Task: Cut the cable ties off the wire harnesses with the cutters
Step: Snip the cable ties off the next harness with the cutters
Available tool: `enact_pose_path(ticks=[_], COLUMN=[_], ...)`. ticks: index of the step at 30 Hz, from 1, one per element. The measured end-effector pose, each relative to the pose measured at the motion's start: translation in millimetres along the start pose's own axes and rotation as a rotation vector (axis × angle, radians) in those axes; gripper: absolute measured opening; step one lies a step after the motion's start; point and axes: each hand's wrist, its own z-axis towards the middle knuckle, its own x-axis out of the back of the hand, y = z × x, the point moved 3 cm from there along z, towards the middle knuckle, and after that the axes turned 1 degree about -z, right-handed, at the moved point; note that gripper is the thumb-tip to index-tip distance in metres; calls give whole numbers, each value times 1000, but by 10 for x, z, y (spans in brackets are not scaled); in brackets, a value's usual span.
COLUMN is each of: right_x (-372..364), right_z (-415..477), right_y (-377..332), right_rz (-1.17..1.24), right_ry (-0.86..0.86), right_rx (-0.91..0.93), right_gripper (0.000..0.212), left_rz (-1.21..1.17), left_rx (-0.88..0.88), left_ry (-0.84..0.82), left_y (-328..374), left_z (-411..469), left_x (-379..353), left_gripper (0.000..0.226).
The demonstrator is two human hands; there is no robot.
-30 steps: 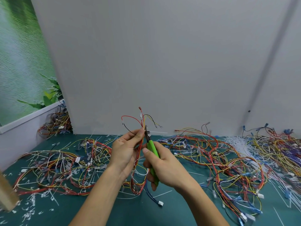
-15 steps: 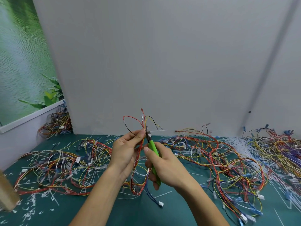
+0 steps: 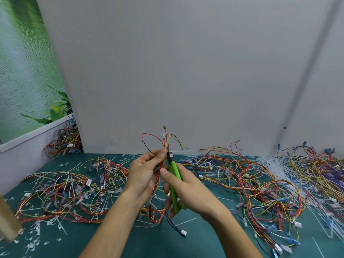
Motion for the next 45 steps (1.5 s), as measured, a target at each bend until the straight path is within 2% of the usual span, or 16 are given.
enact_pose_path(ticks=[7, 14, 22, 33, 38, 45], right_x=[13, 18, -8, 21, 31, 15], right_z=[33, 37, 16, 46, 27, 11], right_y=[27, 40, 20, 45, 27, 7], right_rz=[-75, -47, 1, -79, -37, -13], right_ry=[89, 76, 32, 90, 65, 34], right_rx=[57, 51, -21, 44, 22, -6], right_gripper=[23, 20, 41, 22, 20, 27], left_rz=[4, 5, -1, -4, 4, -5], left_rx=[-17, -23, -1, -24, -20, 0], left_ry=[7, 8, 25, 20, 23, 17], left_y=[9, 21, 12, 27, 20, -8], left_z=[-2, -27, -39, -49, -44, -22], left_x=[-19, -43, -51, -81, -76, -50], left_gripper=[8, 8, 8, 7, 7, 7])
